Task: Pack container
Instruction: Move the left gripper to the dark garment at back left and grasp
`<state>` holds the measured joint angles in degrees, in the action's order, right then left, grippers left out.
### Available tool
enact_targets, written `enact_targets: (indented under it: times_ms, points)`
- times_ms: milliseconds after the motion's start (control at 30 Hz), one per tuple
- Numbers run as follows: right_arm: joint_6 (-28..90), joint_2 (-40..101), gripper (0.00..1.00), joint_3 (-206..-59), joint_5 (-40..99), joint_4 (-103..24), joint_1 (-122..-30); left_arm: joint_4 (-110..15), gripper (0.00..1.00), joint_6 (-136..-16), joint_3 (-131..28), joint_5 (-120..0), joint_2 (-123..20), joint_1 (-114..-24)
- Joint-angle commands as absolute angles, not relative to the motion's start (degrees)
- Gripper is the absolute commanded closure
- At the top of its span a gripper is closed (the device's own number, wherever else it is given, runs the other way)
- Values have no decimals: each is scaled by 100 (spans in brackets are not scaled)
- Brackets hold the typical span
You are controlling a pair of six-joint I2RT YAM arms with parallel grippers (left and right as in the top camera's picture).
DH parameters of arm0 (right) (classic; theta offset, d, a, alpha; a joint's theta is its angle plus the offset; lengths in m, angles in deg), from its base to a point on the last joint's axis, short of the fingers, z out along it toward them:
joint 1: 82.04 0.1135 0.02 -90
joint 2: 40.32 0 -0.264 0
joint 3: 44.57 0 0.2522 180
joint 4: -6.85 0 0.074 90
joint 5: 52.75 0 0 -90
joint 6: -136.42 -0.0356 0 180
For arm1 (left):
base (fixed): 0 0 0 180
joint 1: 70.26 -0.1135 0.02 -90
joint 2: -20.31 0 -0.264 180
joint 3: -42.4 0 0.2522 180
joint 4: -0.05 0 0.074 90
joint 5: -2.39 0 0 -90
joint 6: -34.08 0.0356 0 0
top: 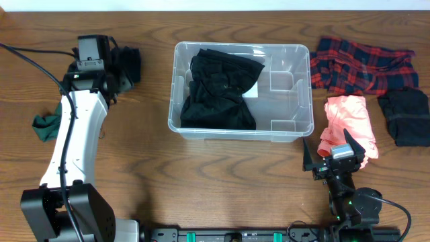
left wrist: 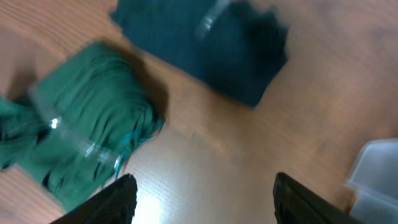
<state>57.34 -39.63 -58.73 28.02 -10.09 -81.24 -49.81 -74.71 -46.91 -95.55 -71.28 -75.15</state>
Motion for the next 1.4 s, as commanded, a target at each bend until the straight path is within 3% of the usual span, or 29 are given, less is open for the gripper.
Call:
enact_targets:
  times_ms: [0, 233, 433, 667, 767, 1367]
  points:
    - [5806, -3994, 1, -5864, 2760, -1022, -8163, -4592, 29, -7374, -4746, -9625, -7036, -7561]
    - [5806, -3994, 1, -5862, 2760, -1022, -8163, -3193, 29, -7259, -4746, -9623, -7325, -7561]
    - [5806, -3994, 1, -5864, 2760, -1022, -8163, -1934, 28, -6312, -4746, -9623, -8051, -7561]
    - [5806, -3994, 1, -5864, 2760, -1022, -8163, -756, 13, -4977, -4744, -9621, -9034, -7561]
    - [5806, -3994, 1, -5864, 2760, -1022, -8165, -391, 11, -4594, -4746, -9619, -9410, -7561]
    - [5806, -3994, 1, -5864, 2760, -1022, -8163, -693, 11, -4400, -4744, -9251, -10011, -7561]
